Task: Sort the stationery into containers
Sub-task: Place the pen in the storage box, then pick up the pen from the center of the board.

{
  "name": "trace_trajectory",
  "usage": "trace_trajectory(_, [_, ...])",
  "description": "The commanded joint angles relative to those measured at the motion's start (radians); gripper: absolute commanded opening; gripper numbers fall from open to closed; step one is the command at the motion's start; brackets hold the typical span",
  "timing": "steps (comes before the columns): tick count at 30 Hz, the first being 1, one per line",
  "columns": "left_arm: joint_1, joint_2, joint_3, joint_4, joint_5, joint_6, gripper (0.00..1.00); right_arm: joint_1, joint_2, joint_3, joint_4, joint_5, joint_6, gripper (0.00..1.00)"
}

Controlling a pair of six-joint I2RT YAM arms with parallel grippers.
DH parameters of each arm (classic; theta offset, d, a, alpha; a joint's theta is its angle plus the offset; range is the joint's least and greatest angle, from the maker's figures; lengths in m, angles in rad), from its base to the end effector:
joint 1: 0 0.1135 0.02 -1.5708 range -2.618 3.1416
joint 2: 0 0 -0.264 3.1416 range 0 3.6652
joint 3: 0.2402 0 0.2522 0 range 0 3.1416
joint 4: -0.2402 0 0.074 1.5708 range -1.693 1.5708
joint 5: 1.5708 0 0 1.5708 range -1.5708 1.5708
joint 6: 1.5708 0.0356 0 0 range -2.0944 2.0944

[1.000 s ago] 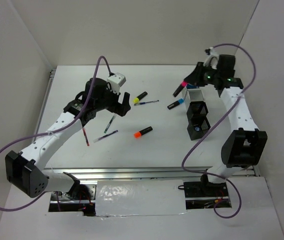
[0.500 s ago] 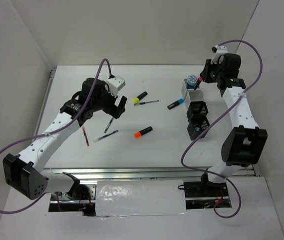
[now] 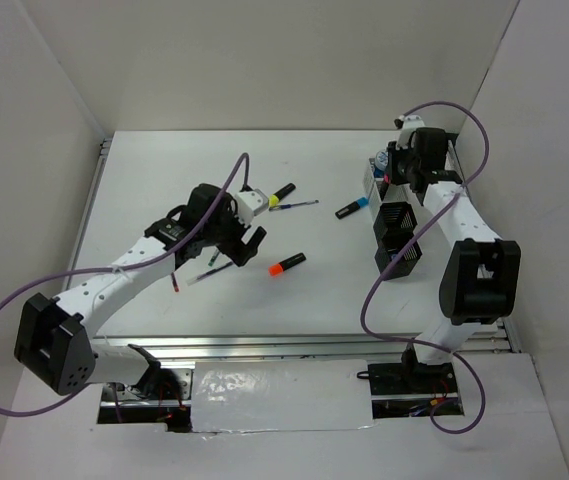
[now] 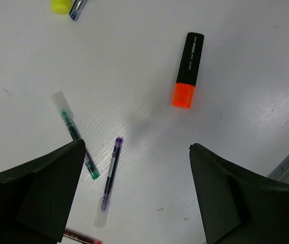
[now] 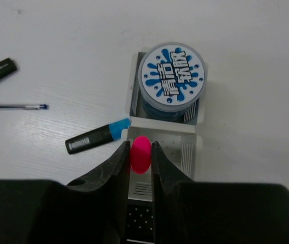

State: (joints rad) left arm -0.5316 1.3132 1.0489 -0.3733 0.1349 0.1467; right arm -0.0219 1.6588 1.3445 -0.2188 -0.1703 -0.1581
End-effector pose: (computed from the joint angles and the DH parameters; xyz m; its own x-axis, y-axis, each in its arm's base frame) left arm 0.2499 -0.1525 0.2977 -0.4206 0.4154 -0.8066 0.6641 0.7467 0.0383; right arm 0.3887 -0.0025 0.3024 -0.4822 -0.1446 -0.8641 -0.2028 0.9779 -0.0505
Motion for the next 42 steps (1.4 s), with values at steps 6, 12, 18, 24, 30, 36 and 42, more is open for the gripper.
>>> trace_trajectory(6, [-0.039, 0.104, 0.043, 0.050, -0.003, -0.015, 0.94, -0.010, -0.048, -0.080, 0.133, 0.020, -0.020, 0.10])
trace_trajectory(12, [-0.054, 0.185, 0.079, 0.059, 0.005, -0.041, 0.90, -0.013, -0.019, -0.048, 0.122, 0.009, 0.000, 0.45])
trace_trajectory(18, [-0.109, 0.313, 0.151, 0.036, -0.020, -0.049, 0.80, -0.016, -0.036, 0.021, 0.047, -0.027, 0.018, 0.54])
trace_trajectory(24, [-0.182, 0.472, 0.293, -0.030, -0.055, -0.067, 0.74, -0.029, -0.167, 0.012, -0.020, -0.097, 0.045, 0.59])
trace_trajectory(30, [-0.231, 0.635, 0.439, -0.125, -0.072, -0.088, 0.67, -0.044, -0.313, -0.071, -0.059, -0.133, 0.042, 0.59])
trace_trajectory(36, [-0.263, 0.767, 0.542, -0.191, -0.115, -0.117, 0.61, -0.052, -0.404, -0.145, -0.070, -0.159, 0.028, 0.60])
trace_trajectory(42, [-0.261, 0.811, 0.540, -0.202, -0.129, -0.116, 0.56, -0.053, -0.453, -0.166, -0.074, -0.198, 0.032, 0.60])
